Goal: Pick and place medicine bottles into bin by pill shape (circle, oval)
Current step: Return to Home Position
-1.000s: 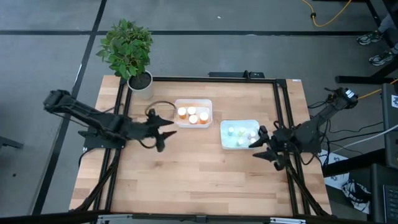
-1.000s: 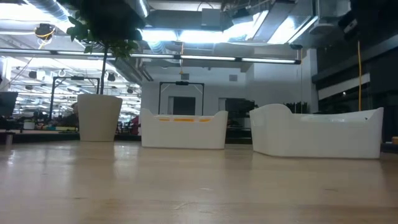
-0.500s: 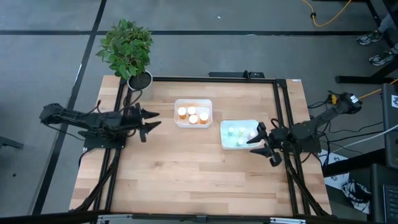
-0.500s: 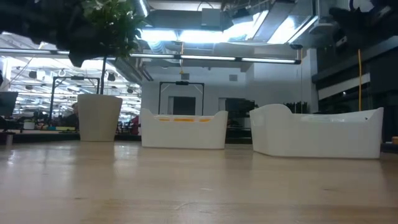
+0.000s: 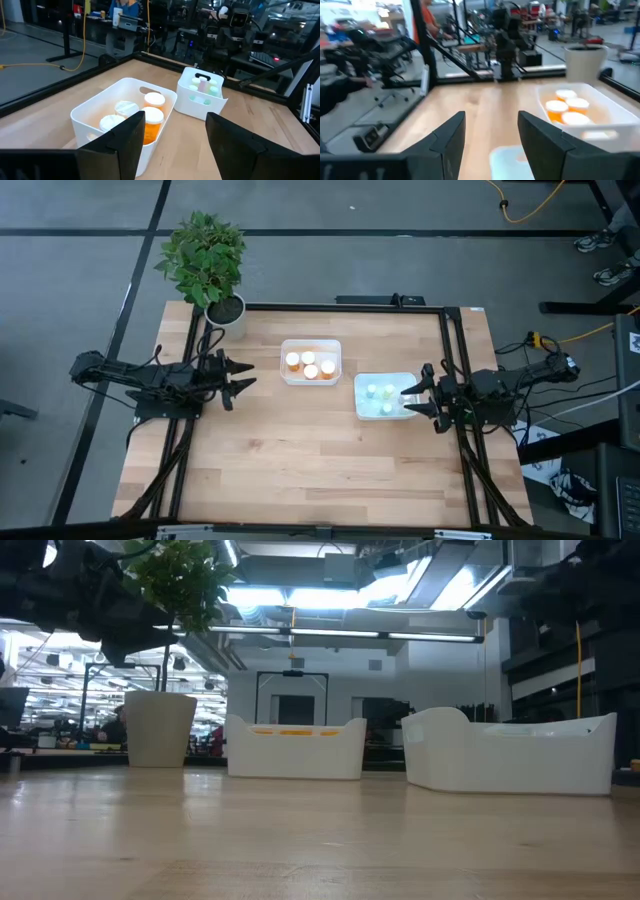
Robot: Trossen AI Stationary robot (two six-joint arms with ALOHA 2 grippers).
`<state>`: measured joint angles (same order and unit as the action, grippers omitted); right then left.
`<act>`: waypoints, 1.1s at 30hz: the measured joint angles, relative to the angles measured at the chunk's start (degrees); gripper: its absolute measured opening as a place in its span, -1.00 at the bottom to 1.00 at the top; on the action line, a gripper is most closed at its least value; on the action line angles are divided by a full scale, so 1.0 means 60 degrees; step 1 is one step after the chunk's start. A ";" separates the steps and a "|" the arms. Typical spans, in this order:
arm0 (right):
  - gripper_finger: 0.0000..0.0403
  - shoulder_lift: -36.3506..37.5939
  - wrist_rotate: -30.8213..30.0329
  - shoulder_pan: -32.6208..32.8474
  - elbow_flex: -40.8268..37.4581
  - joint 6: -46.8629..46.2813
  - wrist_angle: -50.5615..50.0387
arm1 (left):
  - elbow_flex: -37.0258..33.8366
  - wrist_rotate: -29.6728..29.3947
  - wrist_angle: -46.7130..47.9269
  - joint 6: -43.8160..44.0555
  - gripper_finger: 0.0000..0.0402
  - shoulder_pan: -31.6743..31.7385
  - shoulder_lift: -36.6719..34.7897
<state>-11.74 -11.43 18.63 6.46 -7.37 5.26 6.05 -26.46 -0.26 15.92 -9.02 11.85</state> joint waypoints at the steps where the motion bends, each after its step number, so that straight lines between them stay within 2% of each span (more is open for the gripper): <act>1: -0.09 0.0186 0.0005 -0.0104 0.0000 0.0031 -0.0324 | 0.0002 0.0002 0.0022 0.0041 0.02 0.0000 0.0006; 5: -0.09 0.0725 0.0005 -0.0392 0.0000 0.0241 -0.1105 | -0.0002 0.0000 0.0107 0.0142 0.02 0.0000 0.0020; 12: -0.09 0.0848 0.0023 -0.0430 0.0000 0.1071 -0.1162 | -0.0002 0.0000 0.0108 0.0153 0.02 0.0000 0.0020; 33: -0.09 0.0844 0.0019 -0.0426 0.0000 0.1033 -0.1155 | -0.0002 -0.0004 0.0111 0.0164 0.02 0.0000 0.0020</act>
<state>-6.68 -11.32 16.08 6.46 -1.17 -1.67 6.04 -26.48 0.40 16.91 -9.02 11.97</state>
